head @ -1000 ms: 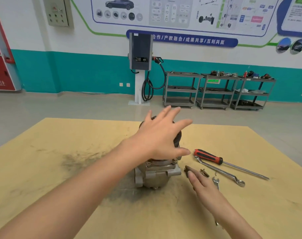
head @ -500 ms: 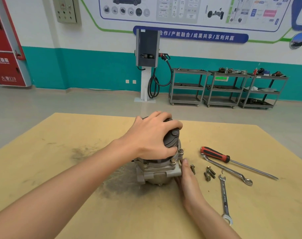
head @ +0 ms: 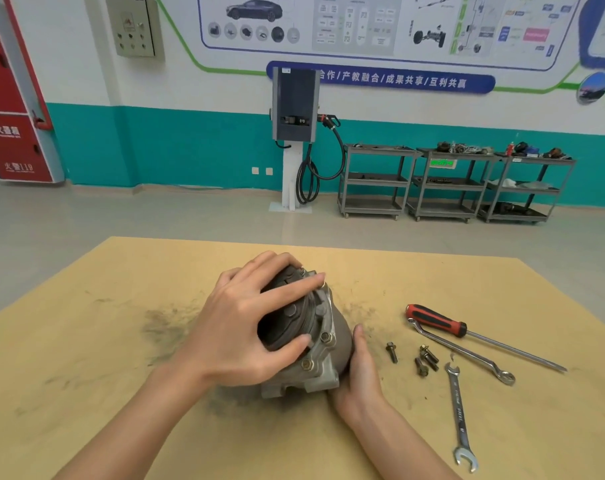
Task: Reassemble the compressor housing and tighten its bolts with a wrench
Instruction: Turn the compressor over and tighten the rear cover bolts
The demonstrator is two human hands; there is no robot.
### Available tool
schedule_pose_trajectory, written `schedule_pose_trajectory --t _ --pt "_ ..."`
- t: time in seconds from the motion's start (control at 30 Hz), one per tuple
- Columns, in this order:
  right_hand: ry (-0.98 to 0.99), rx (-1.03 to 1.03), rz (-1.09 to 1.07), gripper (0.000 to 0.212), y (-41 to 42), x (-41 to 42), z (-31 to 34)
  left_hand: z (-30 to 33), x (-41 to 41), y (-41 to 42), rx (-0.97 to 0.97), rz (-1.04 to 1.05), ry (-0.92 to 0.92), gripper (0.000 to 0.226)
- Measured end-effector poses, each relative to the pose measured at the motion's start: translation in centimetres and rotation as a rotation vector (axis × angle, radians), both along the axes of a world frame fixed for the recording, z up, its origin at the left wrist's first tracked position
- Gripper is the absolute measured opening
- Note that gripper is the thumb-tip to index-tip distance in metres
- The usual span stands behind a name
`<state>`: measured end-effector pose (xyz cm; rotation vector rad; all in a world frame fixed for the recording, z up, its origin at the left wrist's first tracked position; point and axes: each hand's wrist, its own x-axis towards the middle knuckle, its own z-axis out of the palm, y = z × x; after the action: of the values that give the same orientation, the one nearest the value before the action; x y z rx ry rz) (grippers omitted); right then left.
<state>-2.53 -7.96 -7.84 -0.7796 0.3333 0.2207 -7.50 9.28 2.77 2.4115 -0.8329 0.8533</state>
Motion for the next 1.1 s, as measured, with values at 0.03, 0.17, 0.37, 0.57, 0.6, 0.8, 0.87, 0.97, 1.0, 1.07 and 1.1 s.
schedule_pose_trajectory --t 0.03,0.17,0.37,0.57,0.6,0.8,0.87,0.97,1.0,1.07,1.1 --pt "0.005 0.012 0.008 0.059 -0.3 0.1 0.1 0.1 0.1 -0.1 -0.003 -0.012 0.000 0.061" --pt "0.010 -0.026 0.035 0.059 -0.7 0.4 0.0 -0.6 -0.1 0.5 -0.007 -0.059 -0.049 0.056" --pt "-0.018 -0.017 0.051 0.045 0.2 0.2 -0.2 -3.9 -2.2 2.8 -0.134 -0.088 -0.216 0.045" --pt "-0.048 -0.103 0.113 0.038 0.9 0.5 0.5 -5.3 -1.9 4.6 -0.333 -0.058 -0.197 0.040" --pt "-0.048 -0.122 0.112 0.038 1.1 0.6 0.7 -5.2 -1.5 5.0 -0.370 -0.061 -0.172 0.042" --pt "-0.047 -0.379 0.073 0.030 2.3 1.8 2.1 -7.0 0.4 7.1 -0.674 -0.075 -0.035 0.047" --pt "-0.033 -0.457 0.044 0.030 2.4 2.6 2.5 -8.2 0.9 6.9 -0.809 -0.053 0.022 0.046" --pt "0.013 -0.508 -0.002 0.037 1.8 3.6 3.0 -9.5 1.8 6.1 -0.938 -0.029 0.086 0.050" --pt "0.024 -0.524 -0.009 0.038 1.5 3.9 3.1 -9.7 2.1 5.7 -0.948 -0.027 0.091 0.049" --pt "0.030 -0.550 -0.015 0.038 0.6 4.2 3.3 -10.0 2.6 5.0 -0.963 -0.047 0.095 0.046" --pt "0.029 -0.561 -0.018 0.038 0.1 4.4 3.3 -10.2 2.7 4.6 -0.975 -0.055 0.094 0.046"
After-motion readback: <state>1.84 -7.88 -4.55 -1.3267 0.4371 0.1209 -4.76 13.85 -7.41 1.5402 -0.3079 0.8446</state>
